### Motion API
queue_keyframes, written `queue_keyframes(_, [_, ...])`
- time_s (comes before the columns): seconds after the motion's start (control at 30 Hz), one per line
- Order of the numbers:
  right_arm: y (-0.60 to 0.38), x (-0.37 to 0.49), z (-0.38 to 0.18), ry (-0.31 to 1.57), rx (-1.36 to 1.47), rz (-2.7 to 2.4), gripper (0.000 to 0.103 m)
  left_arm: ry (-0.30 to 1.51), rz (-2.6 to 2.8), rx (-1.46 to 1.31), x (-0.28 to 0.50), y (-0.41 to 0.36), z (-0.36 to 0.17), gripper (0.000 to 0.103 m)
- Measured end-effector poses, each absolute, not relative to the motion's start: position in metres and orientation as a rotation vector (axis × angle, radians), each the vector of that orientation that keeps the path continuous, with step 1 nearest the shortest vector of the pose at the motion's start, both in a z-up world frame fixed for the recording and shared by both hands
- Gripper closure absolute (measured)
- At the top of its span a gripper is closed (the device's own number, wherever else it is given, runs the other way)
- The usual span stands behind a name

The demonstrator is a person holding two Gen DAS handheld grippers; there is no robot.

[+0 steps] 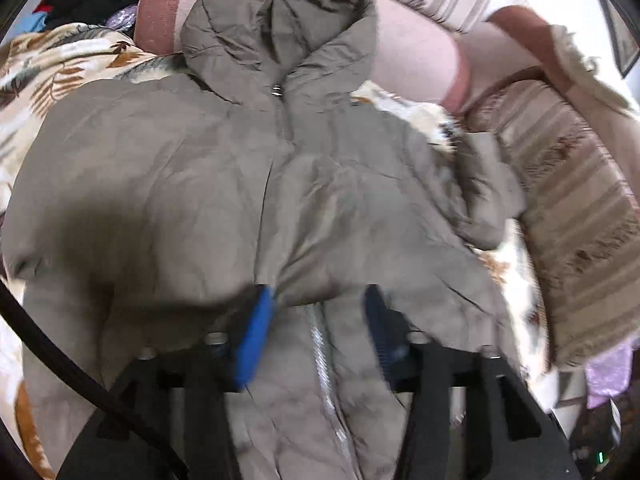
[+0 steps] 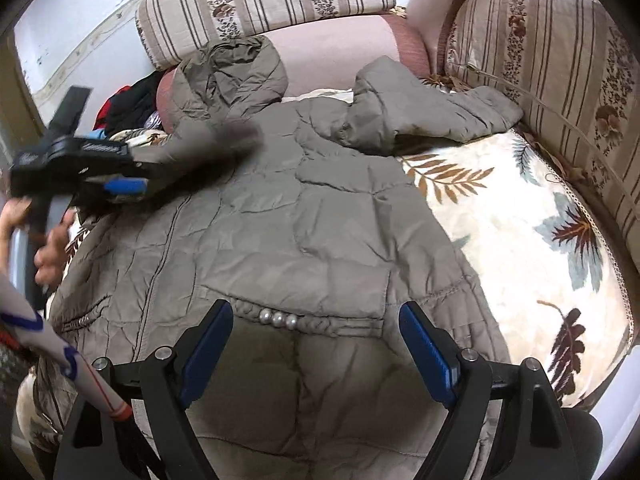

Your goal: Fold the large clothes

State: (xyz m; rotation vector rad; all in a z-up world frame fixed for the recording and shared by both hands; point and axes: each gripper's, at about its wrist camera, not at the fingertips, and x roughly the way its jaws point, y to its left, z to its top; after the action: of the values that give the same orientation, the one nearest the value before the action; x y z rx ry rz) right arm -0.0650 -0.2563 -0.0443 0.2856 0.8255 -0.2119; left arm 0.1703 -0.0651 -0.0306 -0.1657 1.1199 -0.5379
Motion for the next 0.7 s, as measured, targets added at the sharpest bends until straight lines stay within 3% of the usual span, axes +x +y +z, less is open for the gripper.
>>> queue_keyframes(0.03, [-0.256,-0.063,-0.042,0.826,0.289,-0.206,0.014,1.09,-0.546,-0.173,0.156,-0.056,-0.023,0.039])
queue_keyframes(0.13, [-0.252,-0.049,-0.037,0.843,0.304,-0.165,0.014,1.024,-0.494,-0.108,0.12,-0.032,-0.011,0.03])
queue_keyframes(0.37, [-0.249,0.031,-0.034,0.877,0.381,-0.105,0.014,0.929,-0.291,-0.061,0.061,0.039,-0.027,0.029])
queue_keyframes(0.57, [-0.254,0.132,-0.063,0.983,0.504,-0.118,0.016,0.869,-0.14,-0.047,0.048,0.082,-0.059,0.029])
queue_keyframes(0.63, [-0.251,0.154,-0.073,1.037,0.54,-0.079,0.036,0.89,-0.138,-0.108,0.052,0.097,-0.07,0.029])
queue_keyframes(0.7, [-0.249,0.168,-0.079,1.071,0.526,-0.093,0.064,0.896,-0.149,-0.162,0.056,0.107,-0.075,0.029])
